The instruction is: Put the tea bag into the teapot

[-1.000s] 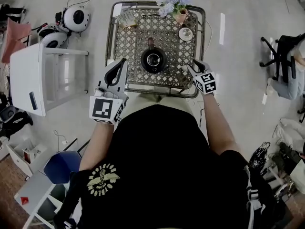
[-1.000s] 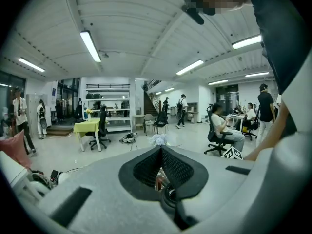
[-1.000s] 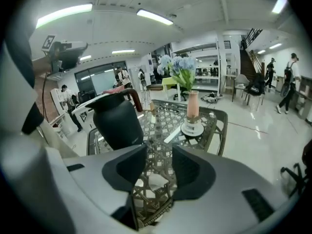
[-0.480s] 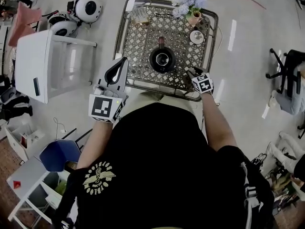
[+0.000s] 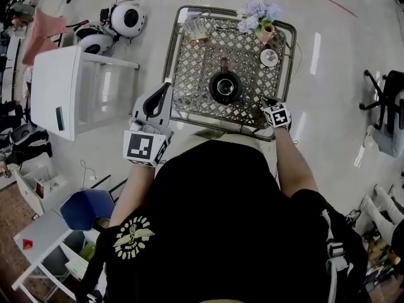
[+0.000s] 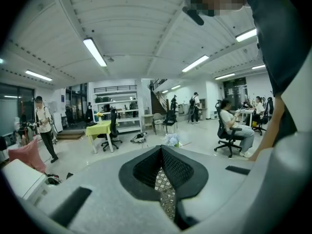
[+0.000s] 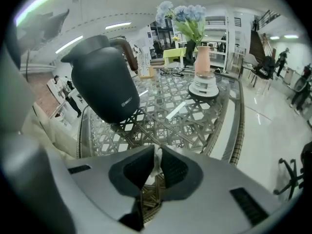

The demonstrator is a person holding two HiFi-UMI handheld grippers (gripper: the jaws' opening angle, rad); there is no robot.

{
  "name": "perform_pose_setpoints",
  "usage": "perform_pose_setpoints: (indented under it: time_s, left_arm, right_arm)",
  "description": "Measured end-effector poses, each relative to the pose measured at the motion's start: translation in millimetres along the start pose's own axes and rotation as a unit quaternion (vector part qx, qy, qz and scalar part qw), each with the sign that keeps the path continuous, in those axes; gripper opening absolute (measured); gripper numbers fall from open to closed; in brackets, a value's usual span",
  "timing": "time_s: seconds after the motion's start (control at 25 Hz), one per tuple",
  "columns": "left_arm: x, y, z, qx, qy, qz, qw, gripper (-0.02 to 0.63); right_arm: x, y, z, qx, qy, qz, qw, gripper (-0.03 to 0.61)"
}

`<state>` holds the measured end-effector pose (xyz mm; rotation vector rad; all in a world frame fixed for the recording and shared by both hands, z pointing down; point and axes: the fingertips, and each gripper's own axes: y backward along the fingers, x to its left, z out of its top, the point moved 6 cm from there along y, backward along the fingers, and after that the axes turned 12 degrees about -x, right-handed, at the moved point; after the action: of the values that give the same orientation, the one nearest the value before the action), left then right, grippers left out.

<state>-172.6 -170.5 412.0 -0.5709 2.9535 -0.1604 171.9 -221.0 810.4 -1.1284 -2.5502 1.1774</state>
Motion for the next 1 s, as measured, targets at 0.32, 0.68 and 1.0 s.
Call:
perform_pose_setpoints:
  time_s: [0.32,0.68,1.0]
  left_arm:
    - [9,-9,3,-0.023,0.003,-0.011,0.9997,-0.005]
    - [24,-14,11,-0.057,0.012,-0.022,0.9981,-0.005]
    - [24,-29,19,-0.09,0.027,-0.04,0.9947,-0.005]
  right_arm:
    - [9,21,31,-0.04,-0.019,0.011,0.999,0.036]
    - [31,68,80,-0.129,-0.035,-0.003,0.991,0.035]
    - [45,131,134,-0.227,-0.05,-0.027,0.972,0.035]
